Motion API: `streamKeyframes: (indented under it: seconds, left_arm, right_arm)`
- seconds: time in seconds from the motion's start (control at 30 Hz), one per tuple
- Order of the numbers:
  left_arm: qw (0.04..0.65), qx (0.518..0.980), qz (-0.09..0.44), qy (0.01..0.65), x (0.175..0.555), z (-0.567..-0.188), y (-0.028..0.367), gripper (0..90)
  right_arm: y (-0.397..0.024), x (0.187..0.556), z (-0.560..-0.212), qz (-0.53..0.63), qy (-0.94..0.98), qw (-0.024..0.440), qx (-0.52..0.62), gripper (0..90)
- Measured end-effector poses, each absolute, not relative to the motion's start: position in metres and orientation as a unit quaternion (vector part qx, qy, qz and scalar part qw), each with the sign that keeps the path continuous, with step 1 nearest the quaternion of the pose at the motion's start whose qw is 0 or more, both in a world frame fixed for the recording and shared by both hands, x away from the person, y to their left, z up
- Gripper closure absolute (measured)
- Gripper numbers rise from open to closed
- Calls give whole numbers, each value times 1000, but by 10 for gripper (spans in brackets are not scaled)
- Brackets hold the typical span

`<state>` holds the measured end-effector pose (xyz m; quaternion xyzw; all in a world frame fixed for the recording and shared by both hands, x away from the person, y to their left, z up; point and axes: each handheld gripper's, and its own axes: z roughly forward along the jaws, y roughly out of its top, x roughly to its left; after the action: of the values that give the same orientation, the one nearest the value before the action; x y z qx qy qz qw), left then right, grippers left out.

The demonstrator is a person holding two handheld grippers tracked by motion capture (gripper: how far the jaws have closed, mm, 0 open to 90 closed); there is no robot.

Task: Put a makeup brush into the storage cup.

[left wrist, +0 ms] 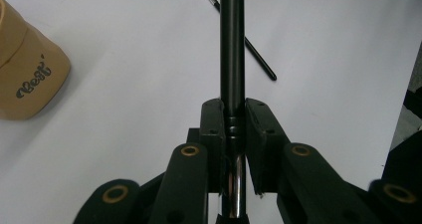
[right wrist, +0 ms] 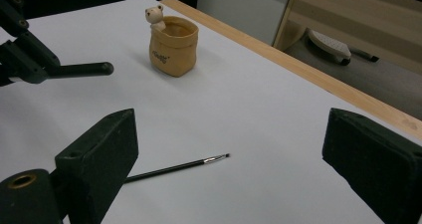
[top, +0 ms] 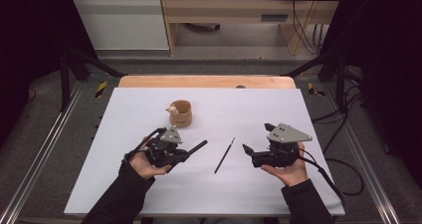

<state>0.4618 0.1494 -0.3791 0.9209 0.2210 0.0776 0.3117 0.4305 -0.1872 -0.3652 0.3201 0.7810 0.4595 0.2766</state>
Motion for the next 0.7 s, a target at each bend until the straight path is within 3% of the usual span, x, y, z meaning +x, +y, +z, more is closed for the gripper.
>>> streamKeyframes:
  seconds: [0.7]
  left_arm:
    - [306,934,66,172,463,-370,132,787]
  right_arm:
    - [-166,425,-346,417,826,280,258,93]
